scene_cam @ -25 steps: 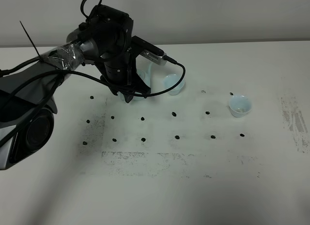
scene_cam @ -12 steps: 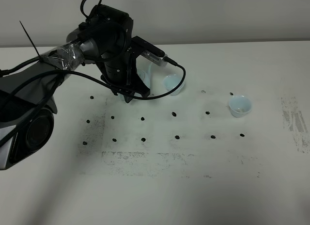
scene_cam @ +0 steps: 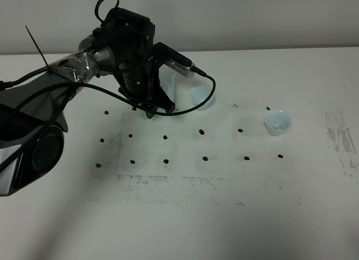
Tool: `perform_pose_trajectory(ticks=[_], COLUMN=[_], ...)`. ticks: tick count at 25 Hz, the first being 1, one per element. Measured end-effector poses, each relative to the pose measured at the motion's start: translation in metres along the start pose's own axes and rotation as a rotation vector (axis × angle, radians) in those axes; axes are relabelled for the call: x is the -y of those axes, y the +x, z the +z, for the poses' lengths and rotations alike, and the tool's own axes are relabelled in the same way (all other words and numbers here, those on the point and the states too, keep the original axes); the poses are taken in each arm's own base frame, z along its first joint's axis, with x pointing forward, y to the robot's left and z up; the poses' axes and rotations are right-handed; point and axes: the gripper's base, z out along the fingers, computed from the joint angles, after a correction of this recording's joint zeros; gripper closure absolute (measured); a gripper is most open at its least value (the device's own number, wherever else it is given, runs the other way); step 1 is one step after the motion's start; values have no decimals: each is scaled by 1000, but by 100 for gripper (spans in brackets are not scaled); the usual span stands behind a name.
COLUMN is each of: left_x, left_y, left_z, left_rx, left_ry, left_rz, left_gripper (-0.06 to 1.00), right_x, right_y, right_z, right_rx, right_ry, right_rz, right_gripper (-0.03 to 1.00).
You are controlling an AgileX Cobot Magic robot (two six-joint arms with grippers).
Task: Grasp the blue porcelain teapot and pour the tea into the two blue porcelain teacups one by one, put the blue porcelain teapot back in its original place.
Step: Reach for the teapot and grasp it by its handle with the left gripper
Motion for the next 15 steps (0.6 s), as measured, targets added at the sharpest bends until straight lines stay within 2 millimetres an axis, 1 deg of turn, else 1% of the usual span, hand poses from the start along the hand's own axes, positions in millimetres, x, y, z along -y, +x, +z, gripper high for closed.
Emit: perform_pose_trajectory(ticks=[15], left_x=[0], left_y=[-2], left_z=[1], left_rx=[16], left_ry=[-3], left_rz=[1], left_gripper=[54], right_x=[0], right_y=[0], right_z=[0], right_rx=[0], right_ry=[0], right_rz=[0], right_gripper=[38])
